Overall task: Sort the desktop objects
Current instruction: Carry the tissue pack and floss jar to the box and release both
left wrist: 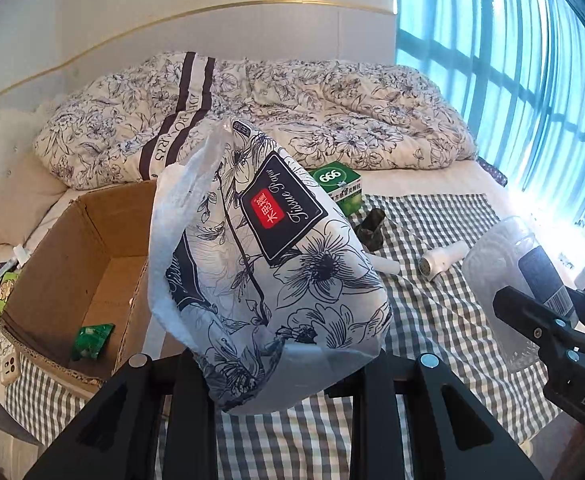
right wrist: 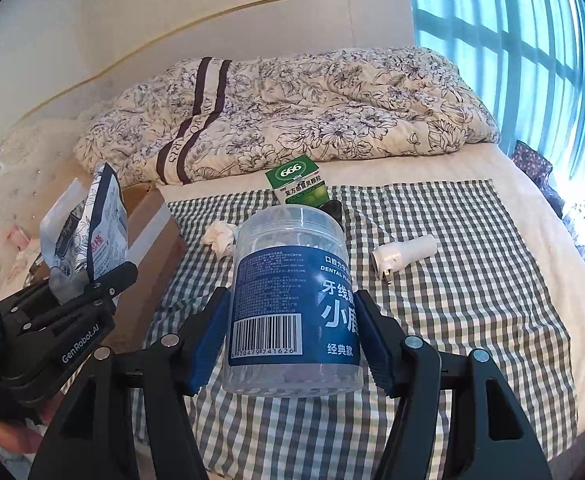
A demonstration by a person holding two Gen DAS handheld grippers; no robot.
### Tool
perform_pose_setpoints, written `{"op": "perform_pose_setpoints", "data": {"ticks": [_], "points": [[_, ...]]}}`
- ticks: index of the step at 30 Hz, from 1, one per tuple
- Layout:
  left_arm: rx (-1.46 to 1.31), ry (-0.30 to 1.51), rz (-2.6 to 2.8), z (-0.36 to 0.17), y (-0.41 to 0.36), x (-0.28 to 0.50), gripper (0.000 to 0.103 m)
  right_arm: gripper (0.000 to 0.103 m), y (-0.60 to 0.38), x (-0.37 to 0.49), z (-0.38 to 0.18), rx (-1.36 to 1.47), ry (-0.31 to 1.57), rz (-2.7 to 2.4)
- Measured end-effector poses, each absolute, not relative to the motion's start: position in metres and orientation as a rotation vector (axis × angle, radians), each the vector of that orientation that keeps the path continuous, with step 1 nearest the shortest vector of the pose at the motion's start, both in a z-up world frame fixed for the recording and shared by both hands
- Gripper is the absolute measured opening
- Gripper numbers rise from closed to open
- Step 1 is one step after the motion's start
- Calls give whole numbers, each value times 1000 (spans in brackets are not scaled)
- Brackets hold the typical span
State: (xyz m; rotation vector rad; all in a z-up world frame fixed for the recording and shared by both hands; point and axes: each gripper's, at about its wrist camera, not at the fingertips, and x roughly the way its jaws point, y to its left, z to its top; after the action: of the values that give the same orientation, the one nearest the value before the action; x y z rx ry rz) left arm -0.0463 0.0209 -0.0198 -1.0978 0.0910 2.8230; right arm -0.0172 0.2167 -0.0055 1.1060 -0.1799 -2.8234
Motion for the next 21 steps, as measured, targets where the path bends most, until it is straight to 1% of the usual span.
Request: {"op": "perform_pose_setpoints", "data": {"ticks": [7, 13, 21], "points": [[-1068, 84, 2830, -11, 13, -39, 25, 62, 211, -10, 2, 1090, -175, -2832], [-1058, 52, 2844, -6, -4, -35, 25, 62, 191, -12, 7, 1088, -126, -2819], [-1060, 23, 2907, 2, -55, -36, 25, 62, 136, -22, 11, 1077, -80, -2730]]}}
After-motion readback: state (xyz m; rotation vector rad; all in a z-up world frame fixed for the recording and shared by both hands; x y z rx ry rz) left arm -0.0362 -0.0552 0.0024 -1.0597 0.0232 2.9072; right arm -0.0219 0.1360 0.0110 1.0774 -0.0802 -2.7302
